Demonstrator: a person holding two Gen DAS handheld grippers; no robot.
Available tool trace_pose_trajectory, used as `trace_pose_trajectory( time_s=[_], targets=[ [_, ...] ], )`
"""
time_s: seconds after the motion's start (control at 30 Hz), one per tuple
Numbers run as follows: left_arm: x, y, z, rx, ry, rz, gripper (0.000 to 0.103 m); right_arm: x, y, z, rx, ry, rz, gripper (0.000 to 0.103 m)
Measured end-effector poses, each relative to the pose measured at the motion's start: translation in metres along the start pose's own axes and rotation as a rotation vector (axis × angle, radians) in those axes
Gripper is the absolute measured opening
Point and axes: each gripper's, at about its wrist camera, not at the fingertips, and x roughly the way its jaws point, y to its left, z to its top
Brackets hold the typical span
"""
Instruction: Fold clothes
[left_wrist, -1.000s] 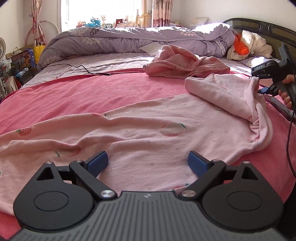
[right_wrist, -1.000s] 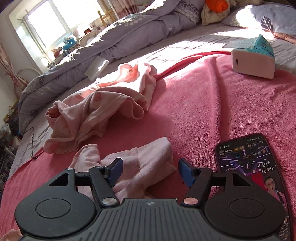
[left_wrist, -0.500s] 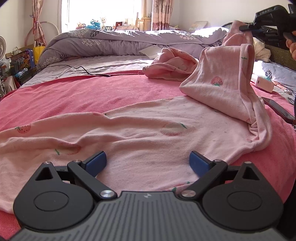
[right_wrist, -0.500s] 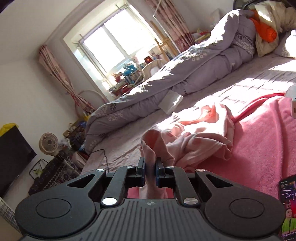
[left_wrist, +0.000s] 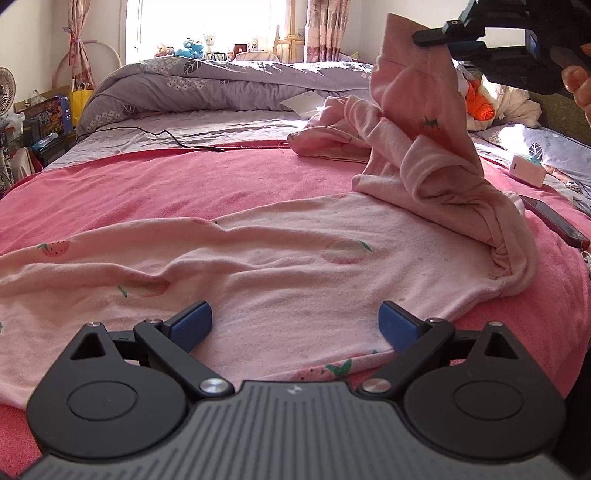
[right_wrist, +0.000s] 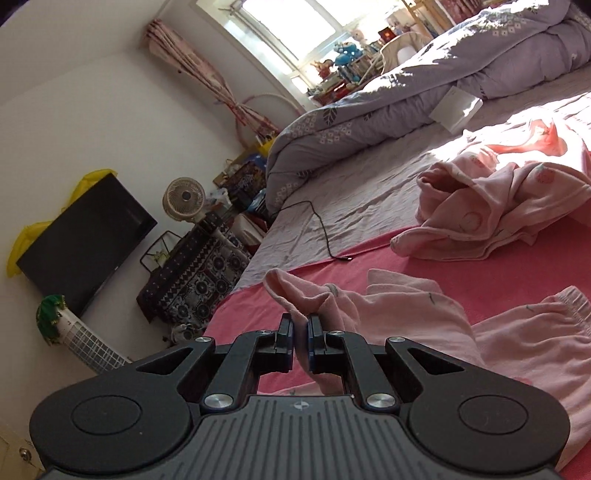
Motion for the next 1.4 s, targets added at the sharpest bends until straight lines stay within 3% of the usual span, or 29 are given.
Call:
trace_pose_trajectory(
  time_s=[0.1,0.2,0.3,0.37,0.4,0.53,0.77,0.97,1.07,1.2,1.4],
  targets=[
    [-0.006,0.003,0.0,-0.023,-0.005,-0.015,0.098,0.015,0.016,-0.012,-0.022,0.069,0.078,0.009],
    [-0.016,0.011,0.003,-0.098,-0.028,-0.094,0.098,0.023,0.027,-0.023,-0.087,0.116,0.085,0.01],
    [-0.025,0.019,0.009,-0.194,-0.072,-0.21,0.098,0.032,0.022,-0.035,-0.118,0.182,0.042,0.022],
    [-0.025,0.019,0.014,-0.22,-0.09,-0.233,0.098,0.033,0.014,-0.043,-0.115,0.203,0.009,0.04],
    [-0.022,0.017,0.017,-0.222,-0.089,-0.229,0.098,0.031,0.01,-0.048,-0.113,0.206,0.0,0.044],
    [-0.008,0.008,0.024,-0.247,-0.066,-0.235,0.099,0.008,-0.011,-0.056,-0.079,0.163,-0.007,0.061],
    [0.005,0.005,0.013,-0.383,-0.012,-0.296,0.099,-0.023,-0.051,-0.066,-0.066,0.057,-0.163,0.065],
    [-0.002,-0.01,0.021,-0.253,-0.057,-0.255,0.1,-0.027,-0.074,-0.078,-0.05,0.044,-0.201,0.07],
    [0.013,-0.014,0.027,-0.214,-0.023,-0.251,0.1,-0.023,-0.074,-0.08,-0.046,0.042,-0.179,0.07],
    [0.009,-0.018,0.02,-0.194,-0.013,-0.314,0.1,-0.016,-0.06,-0.074,-0.102,0.032,-0.176,0.07],
    [-0.018,-0.027,0.012,-0.113,-0.051,-0.419,0.1,0.013,-0.034,-0.069,-0.251,0.095,-0.216,0.072]
  ],
)
